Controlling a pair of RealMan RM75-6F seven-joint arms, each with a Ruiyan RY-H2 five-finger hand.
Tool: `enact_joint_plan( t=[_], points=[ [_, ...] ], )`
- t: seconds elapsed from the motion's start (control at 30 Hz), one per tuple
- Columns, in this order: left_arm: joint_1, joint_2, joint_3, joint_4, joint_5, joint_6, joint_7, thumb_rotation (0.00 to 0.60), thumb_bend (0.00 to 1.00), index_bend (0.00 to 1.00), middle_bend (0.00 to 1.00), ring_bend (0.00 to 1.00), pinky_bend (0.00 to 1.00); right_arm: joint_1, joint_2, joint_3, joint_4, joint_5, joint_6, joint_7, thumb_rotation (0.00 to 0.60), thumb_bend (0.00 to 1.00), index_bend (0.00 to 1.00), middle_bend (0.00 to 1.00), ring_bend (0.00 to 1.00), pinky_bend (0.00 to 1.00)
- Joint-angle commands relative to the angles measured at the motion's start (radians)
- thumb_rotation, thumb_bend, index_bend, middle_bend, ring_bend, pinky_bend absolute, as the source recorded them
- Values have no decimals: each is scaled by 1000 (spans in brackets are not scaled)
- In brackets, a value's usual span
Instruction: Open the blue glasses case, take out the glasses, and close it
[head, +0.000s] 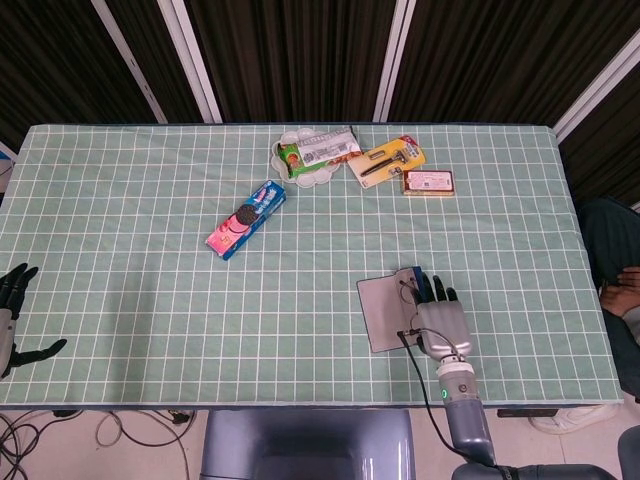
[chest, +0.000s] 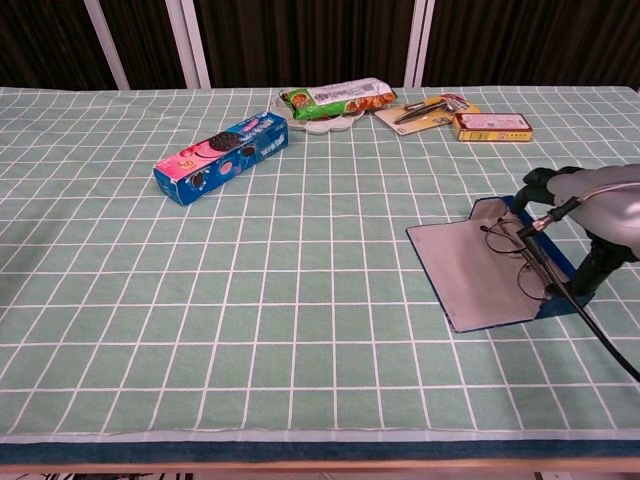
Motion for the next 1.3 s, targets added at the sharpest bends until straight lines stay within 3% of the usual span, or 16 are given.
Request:
enact_joint_plan(
  t=[0.03,1.3],
  points=[
    [-1,0,0,0,-1,-1,1,600,26,0,0,0,0,3,-9,11,7,7,-2,2,600,301,183,0,0,194],
    [2,-5,-1,-8,-11,3,22,600,26,0,0,0,0,19,24,94,166,152,-49,-32,600,306,176,0,0,194]
  ],
)
